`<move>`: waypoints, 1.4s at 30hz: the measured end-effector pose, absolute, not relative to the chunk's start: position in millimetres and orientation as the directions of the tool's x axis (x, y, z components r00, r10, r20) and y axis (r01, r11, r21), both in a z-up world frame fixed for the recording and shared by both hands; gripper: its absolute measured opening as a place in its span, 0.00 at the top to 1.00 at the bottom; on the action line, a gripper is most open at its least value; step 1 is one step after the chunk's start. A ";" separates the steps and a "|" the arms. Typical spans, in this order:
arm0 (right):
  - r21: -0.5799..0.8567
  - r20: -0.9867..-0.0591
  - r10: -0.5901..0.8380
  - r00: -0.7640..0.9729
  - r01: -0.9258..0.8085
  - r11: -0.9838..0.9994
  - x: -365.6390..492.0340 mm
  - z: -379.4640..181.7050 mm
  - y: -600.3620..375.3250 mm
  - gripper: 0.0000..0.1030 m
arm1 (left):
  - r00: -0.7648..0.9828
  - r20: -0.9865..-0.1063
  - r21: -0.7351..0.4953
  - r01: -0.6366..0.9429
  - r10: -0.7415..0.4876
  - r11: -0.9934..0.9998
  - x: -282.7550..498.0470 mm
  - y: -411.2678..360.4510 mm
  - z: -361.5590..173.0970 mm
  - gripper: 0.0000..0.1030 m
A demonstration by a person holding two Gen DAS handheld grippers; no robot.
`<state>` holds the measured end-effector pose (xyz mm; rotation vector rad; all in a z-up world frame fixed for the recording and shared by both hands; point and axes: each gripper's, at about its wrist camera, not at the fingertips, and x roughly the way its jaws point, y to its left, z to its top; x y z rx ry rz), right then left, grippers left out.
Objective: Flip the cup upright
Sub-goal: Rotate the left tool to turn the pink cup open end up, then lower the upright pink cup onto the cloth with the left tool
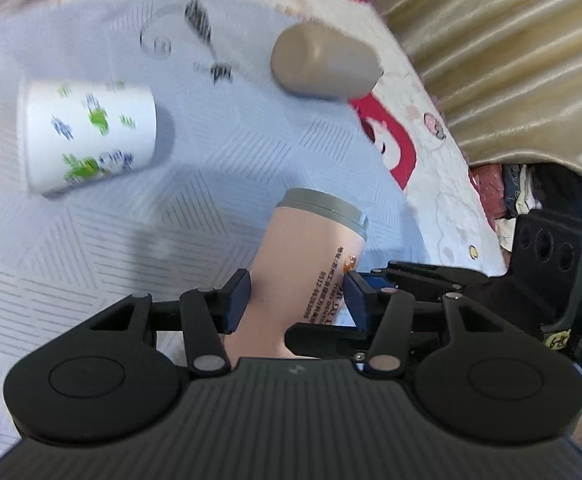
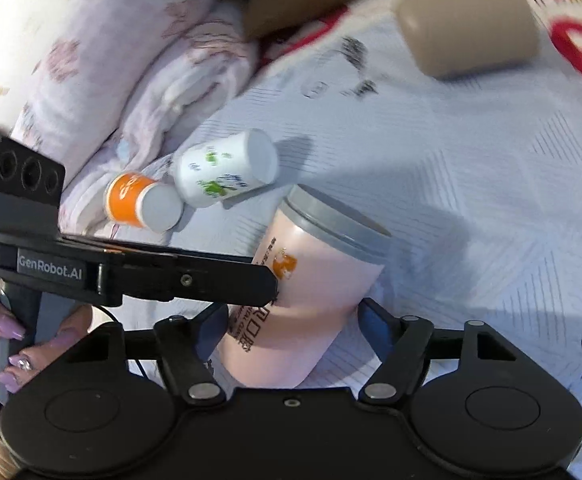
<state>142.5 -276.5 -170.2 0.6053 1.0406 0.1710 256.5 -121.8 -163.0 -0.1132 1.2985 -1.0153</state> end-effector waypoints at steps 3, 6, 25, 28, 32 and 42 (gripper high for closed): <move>0.457 -0.759 0.368 0.537 0.038 0.889 140.6 -157.6 -260.2 0.29 | 0.014 -0.740 -0.522 0.617 -0.672 0.588 240.8 -111.0 -146.4 0.51; 0.373 -0.752 0.334 0.569 -0.050 0.926 135.6 -148.5 -245.8 0.30 | 0.089 -0.734 -0.463 0.659 -0.673 0.593 226.0 -103.1 -134.4 0.52; -0.483 -0.544 0.039 0.838 -0.351 0.802 120.9 -145.2 -173.5 0.31 | 0.365 -0.584 -0.334 0.706 -0.725 0.624 199.7 -79.4 -130.7 0.51; -0.579 -0.499 0.021 0.867 -0.351 0.736 122.5 -153.4 -171.8 0.31 | 0.379 -0.576 -0.336 0.697 -0.724 0.633 204.2 -81.9 -138.4 0.51; -0.542 -0.524 0.038 0.851 -0.368 0.755 131.7 -159.6 -178.0 0.31 | 0.387 -0.591 -0.324 0.689 -0.707 0.648 210.4 -88.9 -151.3 0.51; -0.328 -0.587 0.112 0.802 -0.362 0.873 156.1 -158.8 -194.5 0.32 | 0.382 -0.594 -0.366 0.656 -0.708 0.661 218.8 -87.0 -164.3 0.51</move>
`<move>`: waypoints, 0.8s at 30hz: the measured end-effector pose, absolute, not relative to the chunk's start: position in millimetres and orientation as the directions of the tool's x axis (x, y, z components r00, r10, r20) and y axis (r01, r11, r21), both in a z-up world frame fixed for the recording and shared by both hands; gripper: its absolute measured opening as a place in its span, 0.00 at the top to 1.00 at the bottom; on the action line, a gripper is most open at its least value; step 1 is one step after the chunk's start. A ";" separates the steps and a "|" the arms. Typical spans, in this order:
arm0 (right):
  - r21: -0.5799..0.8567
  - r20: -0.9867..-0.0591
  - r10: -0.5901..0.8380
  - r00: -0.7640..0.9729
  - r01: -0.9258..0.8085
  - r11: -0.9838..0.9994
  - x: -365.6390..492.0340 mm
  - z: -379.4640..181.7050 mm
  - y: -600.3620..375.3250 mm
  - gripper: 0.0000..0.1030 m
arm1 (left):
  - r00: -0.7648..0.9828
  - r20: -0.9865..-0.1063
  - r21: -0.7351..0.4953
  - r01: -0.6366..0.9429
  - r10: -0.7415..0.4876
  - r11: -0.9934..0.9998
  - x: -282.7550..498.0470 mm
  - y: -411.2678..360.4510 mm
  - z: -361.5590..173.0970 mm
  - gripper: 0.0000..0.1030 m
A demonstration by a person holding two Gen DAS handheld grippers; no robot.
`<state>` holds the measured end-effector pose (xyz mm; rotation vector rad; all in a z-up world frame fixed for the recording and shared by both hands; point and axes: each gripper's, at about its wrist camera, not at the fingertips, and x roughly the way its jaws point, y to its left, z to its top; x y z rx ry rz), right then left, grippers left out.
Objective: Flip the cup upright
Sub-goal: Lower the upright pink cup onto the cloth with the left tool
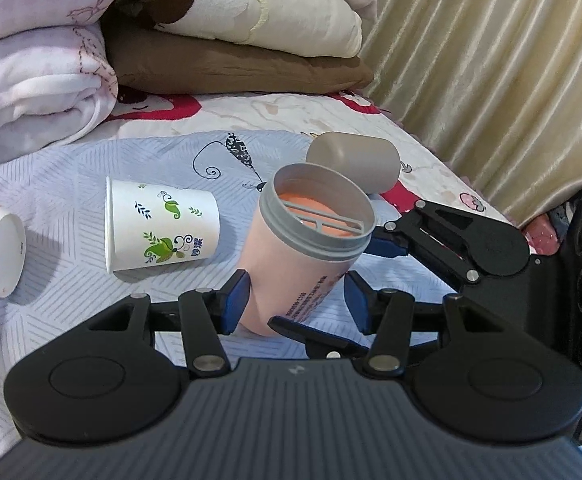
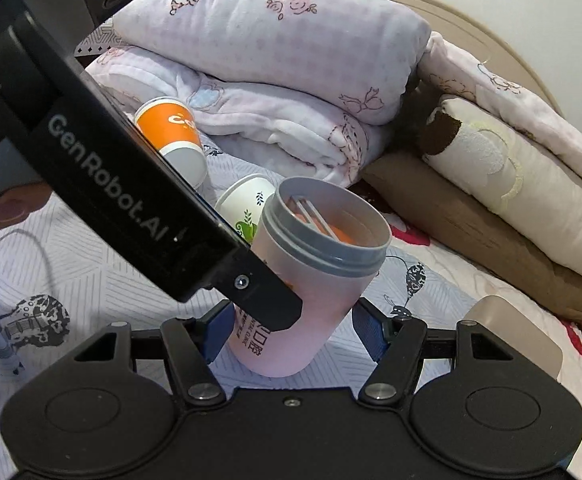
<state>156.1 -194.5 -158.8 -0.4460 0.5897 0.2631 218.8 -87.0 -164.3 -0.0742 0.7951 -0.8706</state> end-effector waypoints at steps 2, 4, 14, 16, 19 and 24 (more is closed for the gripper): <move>-0.327 -0.586 0.114 0.802 -0.364 0.872 160.1 -158.9 -194.4 0.32 | 0.392 -0.592 -0.362 0.650 -0.704 0.668 216.8 -87.2 -164.7 0.50; -0.327 -0.585 0.116 0.802 -0.365 0.872 162.2 -158.7 -193.1 0.33 | 0.395 -0.593 -0.362 0.647 -0.702 0.671 216.5 -86.2 -164.4 0.50; -0.379 -0.570 0.116 0.814 -0.385 0.842 137.2 -162.6 -184.7 0.33 | 0.399 -0.605 -0.334 0.658 -0.689 0.675 212.5 -84.1 -163.1 0.50; -0.374 -0.570 0.115 0.814 -0.382 0.845 138.1 -162.5 -185.4 0.33 | 0.394 -0.601 -0.346 0.656 -0.695 0.671 213.7 -83.2 -163.3 0.50; -0.366 -0.573 0.114 0.811 -0.378 0.850 139.3 -162.1 -187.1 0.33 | 0.388 -0.598 -0.357 0.655 -0.702 0.666 215.3 -82.6 -163.1 0.48; -0.339 -0.584 0.118 0.803 -0.374 0.863 141.8 -160.9 -191.9 0.32 | 0.385 -0.587 -0.362 0.662 -0.712 0.656 216.2 -82.2 -160.8 0.48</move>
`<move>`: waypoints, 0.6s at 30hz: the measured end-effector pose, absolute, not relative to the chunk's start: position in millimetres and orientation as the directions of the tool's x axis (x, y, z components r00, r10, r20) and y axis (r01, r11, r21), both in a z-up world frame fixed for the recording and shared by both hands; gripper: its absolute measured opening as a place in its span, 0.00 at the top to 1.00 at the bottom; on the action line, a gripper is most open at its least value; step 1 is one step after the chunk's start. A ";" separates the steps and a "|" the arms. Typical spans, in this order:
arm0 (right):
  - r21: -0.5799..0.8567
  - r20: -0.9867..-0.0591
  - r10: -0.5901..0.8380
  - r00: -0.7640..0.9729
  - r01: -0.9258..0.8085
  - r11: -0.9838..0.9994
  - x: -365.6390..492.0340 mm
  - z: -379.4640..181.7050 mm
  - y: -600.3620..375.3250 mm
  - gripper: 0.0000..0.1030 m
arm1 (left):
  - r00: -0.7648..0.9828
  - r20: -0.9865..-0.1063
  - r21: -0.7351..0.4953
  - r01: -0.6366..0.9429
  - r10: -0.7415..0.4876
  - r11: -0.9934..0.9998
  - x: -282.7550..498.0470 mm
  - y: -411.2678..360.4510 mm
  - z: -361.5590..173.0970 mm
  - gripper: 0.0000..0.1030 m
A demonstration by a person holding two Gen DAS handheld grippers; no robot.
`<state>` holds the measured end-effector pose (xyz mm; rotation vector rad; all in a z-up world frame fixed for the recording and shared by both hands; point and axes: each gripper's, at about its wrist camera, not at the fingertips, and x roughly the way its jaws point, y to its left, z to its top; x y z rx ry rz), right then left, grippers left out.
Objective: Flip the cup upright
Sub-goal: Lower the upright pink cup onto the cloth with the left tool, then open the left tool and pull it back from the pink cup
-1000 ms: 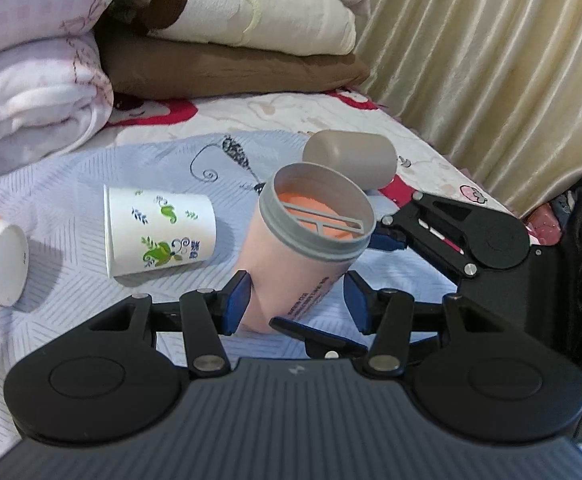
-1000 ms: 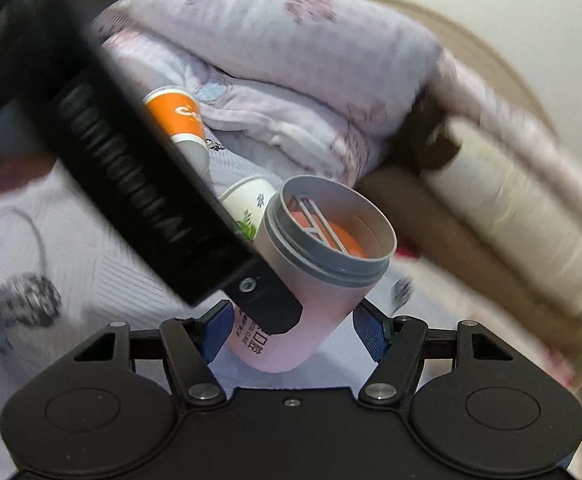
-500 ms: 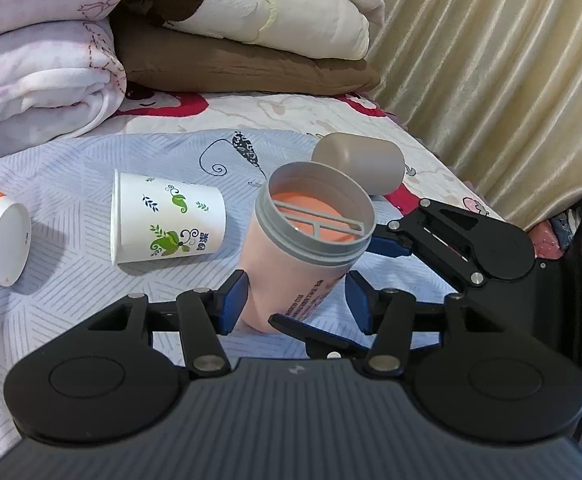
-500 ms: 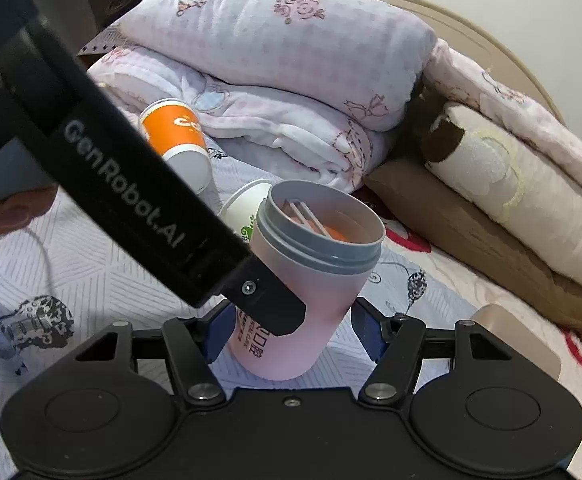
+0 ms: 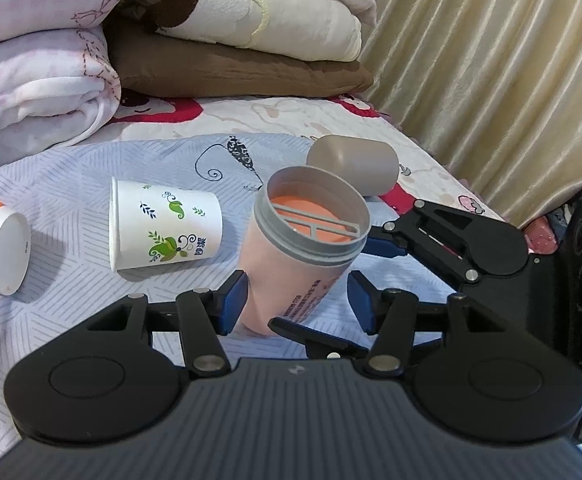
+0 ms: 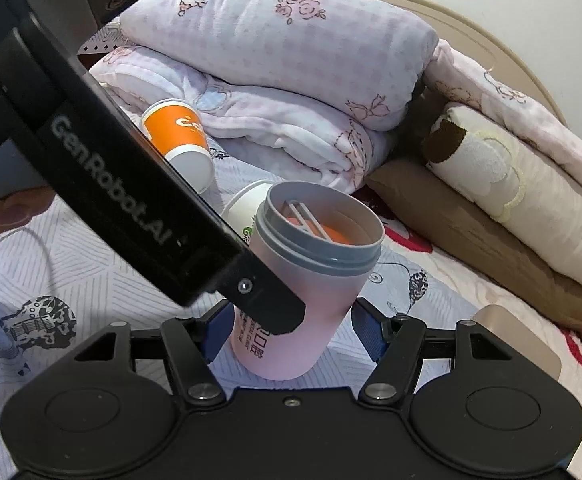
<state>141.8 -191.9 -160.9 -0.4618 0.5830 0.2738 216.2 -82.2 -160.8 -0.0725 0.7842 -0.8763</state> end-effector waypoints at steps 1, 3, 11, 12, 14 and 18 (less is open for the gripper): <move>-0.333 -0.586 0.118 0.802 -0.371 0.867 142.8 -161.1 -192.9 0.32 | 0.385 -0.587 -0.363 0.661 -0.712 0.657 216.8 -82.4 -160.9 0.48; -0.312 -0.592 0.120 0.797 -0.363 0.878 145.4 -160.6 -195.7 0.31 | 0.383 -0.590 -0.367 0.657 -0.711 0.658 217.9 -82.5 -162.2 0.48; -0.234 -0.600 0.134 0.789 -0.333 0.913 149.6 -158.3 -202.6 0.29 | 0.386 -0.593 -0.383 0.638 -0.707 0.669 218.2 -80.4 -161.0 0.47; -0.229 -0.600 0.132 0.789 -0.328 0.917 149.2 -158.3 -203.5 0.29 | 0.385 -0.596 -0.384 0.634 -0.704 0.671 217.1 -79.5 -159.2 0.46; -0.215 -0.603 0.126 0.787 -0.313 0.925 147.2 -157.9 -206.2 0.29 | 0.358 -0.617 -0.397 0.628 -0.701 0.670 216.9 -78.0 -156.4 0.42; -0.115 -0.631 0.159 0.760 -0.293 0.949 137.2 -154.8 -219.1 0.29 | 0.342 -0.656 -0.415 0.581 -0.673 0.700 207.8 -68.5 -148.5 0.42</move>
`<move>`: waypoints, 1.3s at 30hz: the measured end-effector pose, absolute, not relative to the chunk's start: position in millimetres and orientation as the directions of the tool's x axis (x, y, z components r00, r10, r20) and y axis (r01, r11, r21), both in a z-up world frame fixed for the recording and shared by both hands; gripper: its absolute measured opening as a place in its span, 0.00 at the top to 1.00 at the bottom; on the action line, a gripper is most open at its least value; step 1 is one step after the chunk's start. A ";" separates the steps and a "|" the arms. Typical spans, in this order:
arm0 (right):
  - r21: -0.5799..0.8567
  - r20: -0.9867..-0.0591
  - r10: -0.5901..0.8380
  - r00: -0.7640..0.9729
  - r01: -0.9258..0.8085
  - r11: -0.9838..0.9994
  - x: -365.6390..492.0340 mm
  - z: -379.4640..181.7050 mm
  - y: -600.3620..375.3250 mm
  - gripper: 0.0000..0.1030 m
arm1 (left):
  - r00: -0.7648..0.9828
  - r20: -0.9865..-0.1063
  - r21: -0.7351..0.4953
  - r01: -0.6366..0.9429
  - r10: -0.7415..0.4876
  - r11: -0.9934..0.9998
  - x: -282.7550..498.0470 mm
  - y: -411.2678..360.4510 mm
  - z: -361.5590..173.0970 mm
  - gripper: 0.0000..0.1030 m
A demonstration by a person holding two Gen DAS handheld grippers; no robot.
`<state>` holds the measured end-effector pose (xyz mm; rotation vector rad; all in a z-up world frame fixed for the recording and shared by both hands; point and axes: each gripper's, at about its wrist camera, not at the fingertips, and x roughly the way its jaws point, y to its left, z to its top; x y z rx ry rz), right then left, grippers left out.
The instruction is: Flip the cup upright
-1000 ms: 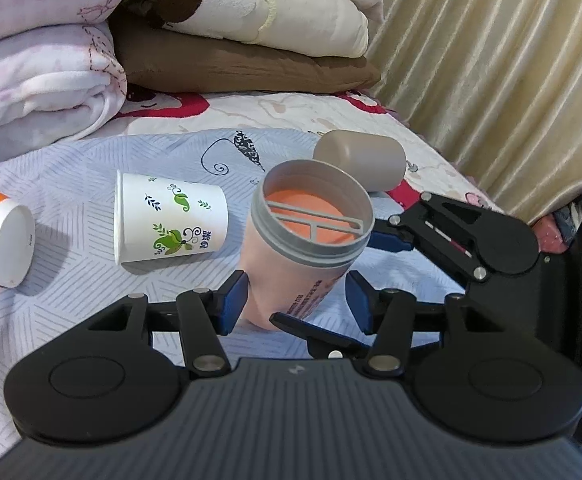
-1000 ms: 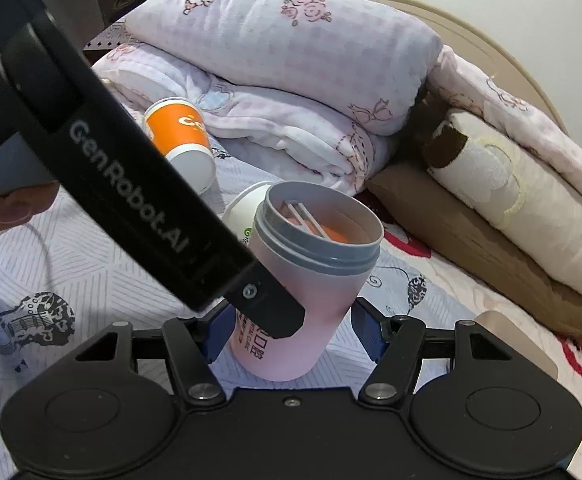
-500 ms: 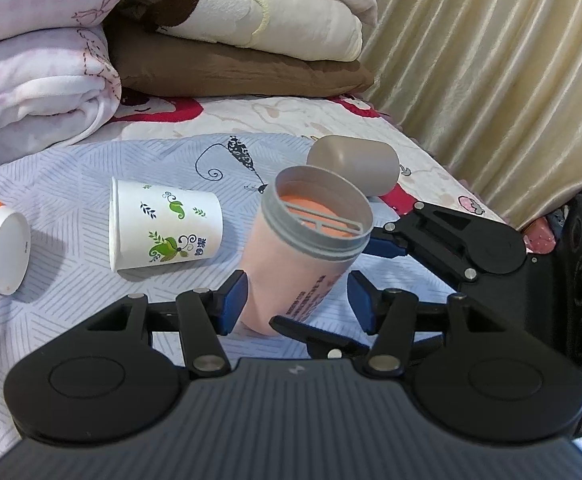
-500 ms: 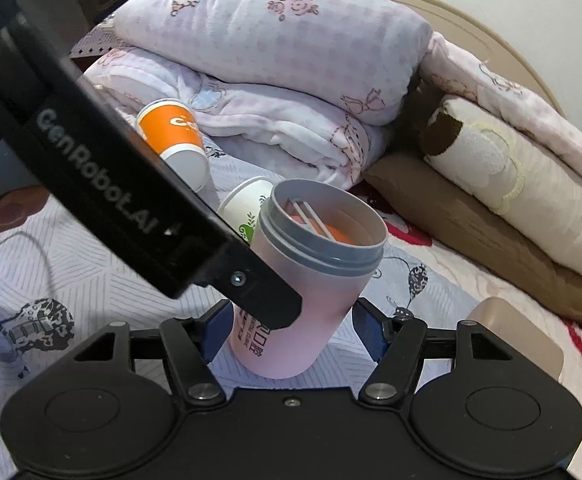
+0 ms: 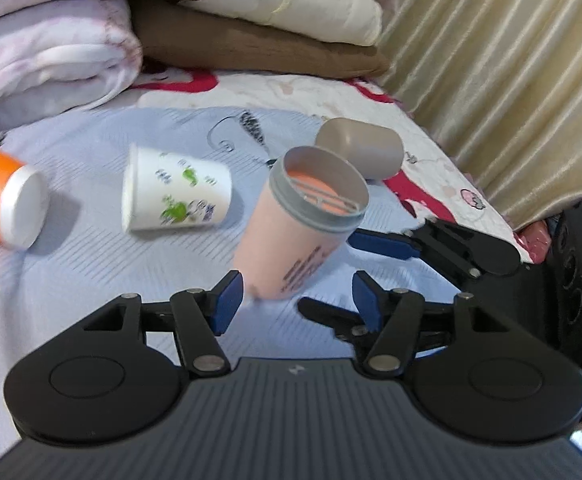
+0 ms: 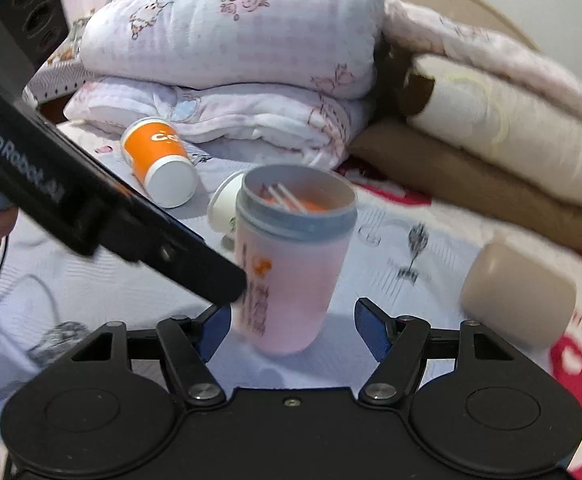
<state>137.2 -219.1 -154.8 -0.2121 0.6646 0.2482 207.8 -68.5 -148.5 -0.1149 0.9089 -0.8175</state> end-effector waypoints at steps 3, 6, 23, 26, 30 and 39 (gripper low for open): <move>-0.042 -0.640 0.168 0.749 -0.252 0.967 124.9 -151.8 -228.4 0.29 | 0.360 -0.669 -0.407 0.554 -0.650 0.726 195.9 -60.2 -136.5 0.42; 0.040 -0.639 0.178 0.748 -0.199 0.979 113.0 -144.0 -238.8 0.29 | 0.371 -0.673 -0.408 0.535 -0.640 0.740 184.2 -52.9 -124.8 0.41; -0.029 -0.603 -0.022 0.798 0.005 1.000 59.1 -37.5 -237.8 0.29 | 0.471 -0.771 -0.242 0.405 -0.428 0.882 103.1 -23.5 -43.1 0.28; -0.007 -0.610 -0.026 0.792 0.027 1.000 52.7 -17.9 -240.6 0.29 | 0.511 -0.775 -0.195 0.368 -0.373 0.909 92.7 -17.0 -29.0 0.24; -0.026 -0.611 -0.037 0.790 0.028 0.999 39.8 2.6 -238.3 0.29 | 0.523 -0.772 -0.186 0.356 -0.361 0.916 82.3 -10.6 -13.9 0.21; -0.076 -0.659 -0.095 0.747 0.059 0.995 20.1 23.9 -222.3 0.11 | 0.594 -0.770 -0.068 0.285 -0.232 0.956 62.3 -12.7 4.6 0.11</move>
